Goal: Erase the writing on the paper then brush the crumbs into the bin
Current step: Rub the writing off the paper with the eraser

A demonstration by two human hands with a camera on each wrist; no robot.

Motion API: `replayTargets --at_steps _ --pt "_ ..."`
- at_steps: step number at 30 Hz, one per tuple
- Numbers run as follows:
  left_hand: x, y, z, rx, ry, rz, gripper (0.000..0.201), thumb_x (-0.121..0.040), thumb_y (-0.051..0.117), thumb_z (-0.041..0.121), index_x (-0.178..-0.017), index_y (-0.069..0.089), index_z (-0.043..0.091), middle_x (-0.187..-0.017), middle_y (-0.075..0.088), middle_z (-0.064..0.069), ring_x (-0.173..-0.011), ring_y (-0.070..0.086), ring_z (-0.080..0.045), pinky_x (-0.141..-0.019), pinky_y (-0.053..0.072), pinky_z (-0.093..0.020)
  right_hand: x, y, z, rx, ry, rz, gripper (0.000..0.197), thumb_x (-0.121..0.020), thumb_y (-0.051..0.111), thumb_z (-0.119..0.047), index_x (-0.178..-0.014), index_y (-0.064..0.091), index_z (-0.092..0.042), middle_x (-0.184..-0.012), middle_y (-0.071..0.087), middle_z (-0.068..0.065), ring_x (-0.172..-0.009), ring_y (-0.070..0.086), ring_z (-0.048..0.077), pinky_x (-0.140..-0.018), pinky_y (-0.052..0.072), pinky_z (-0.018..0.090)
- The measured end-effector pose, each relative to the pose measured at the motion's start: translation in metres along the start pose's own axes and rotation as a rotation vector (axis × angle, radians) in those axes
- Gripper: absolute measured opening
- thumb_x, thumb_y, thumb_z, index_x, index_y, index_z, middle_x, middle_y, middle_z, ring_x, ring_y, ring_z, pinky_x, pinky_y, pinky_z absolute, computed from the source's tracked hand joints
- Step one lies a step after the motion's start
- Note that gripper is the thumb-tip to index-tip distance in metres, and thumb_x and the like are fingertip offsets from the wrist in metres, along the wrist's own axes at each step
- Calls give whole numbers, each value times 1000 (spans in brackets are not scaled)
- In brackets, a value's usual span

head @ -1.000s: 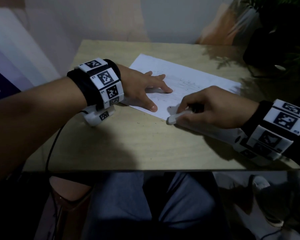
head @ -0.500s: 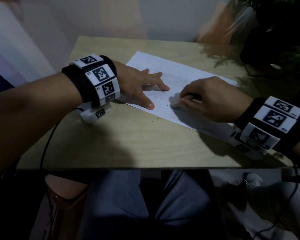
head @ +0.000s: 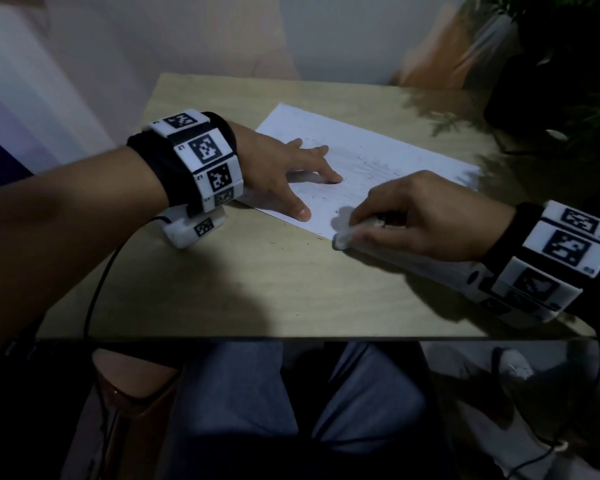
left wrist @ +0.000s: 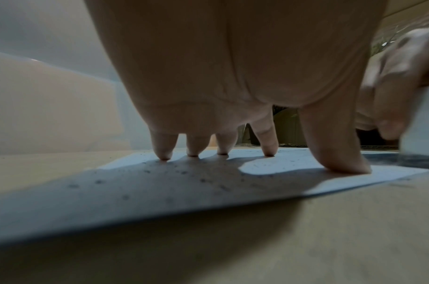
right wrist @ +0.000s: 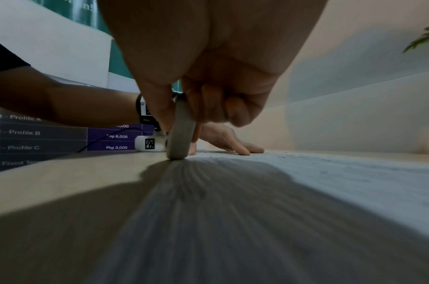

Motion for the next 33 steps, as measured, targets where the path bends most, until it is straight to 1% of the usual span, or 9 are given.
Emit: replayTargets --at_steps 5,7,10,12,15,22,26,30,33 --pt "0 -1 0 -7 2 2 78 -83 70 64 -146 24 67 -165 -11 30 -154 -16 -6 -127 1 -46 -5 -14 14 193 82 115 52 -85 43 -67 -90 73 -25 -84 68 -11 -78 62 16 -72 50 39" --pt "1 0 0 -13 3 4 78 -83 70 65 -146 24 68 -165 -11 31 -154 -15 -6 -127 1 -46 -3 -6 4 198 8 84 51 -87 44 -63 -95 74 -23 -88 70 -10 -81 64 16 -74 51 37" --pt "1 0 1 -22 6 11 78 -84 70 64 -146 24 67 -165 -11 30 -155 -14 -7 -126 1 -45 1 0 2 0 44 7 61 -80 47 -75 -100 76 -25 -86 67 -21 -78 62 -1 -74 48 24" --pt "1 -1 2 -17 2 8 78 -84 70 64 -146 24 67 -165 -12 30 -155 -15 -7 -126 1 -45 -1 -7 13 5 113 49 67 -75 45 -80 -98 77 -25 -87 72 -18 -78 63 1 -75 50 27" --pt "2 -1 3 -35 -2 4 77 -83 66 69 -146 21 69 -165 -13 30 -154 -16 -8 -126 1 -47 -3 -15 17 153 120 117 58 -84 48 -72 -95 78 -25 -91 75 -11 -80 66 12 -75 52 37" --pt "7 -4 10 -59 11 18 72 -91 67 57 -148 23 65 -167 -17 19 -154 -19 -11 -127 1 -52 1 -10 11 39 131 89 61 -77 48 -77 -101 75 -27 -78 67 -17 -71 60 -4 -66 42 12" --pt "9 -1 20 -8 73 -48 65 -101 60 39 -151 25 61 -168 -13 17 -155 -15 -12 -126 -1 -42 2 -20 24 123 228 156 56 -71 56 -76 -96 71 -27 -71 59 -20 -67 55 -5 -62 38 16" --pt "10 0 21 -6 60 -44 64 -98 62 48 -150 28 61 -167 -9 24 -154 -13 -4 -125 0 -40 1 -4 17 30 187 16 47 -73 62 -69 -91 69 -26 -74 66 -11 -72 60 2 -63 43 21" --pt "10 -1 21 -15 57 -41 65 -96 63 48 -150 29 60 -168 -9 23 -154 -12 -6 -126 1 -41 -2 -19 31 120 266 138 47 -74 63 -70 -85 65 -24 -71 63 -15 -72 59 -1 -58 39 14"
Point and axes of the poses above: each hand's wrist, its own x-axis away from the middle knuckle, its own y-axis out of the palm, z = x × y, the point moved 10 cm from there along -x, towards the middle knuckle
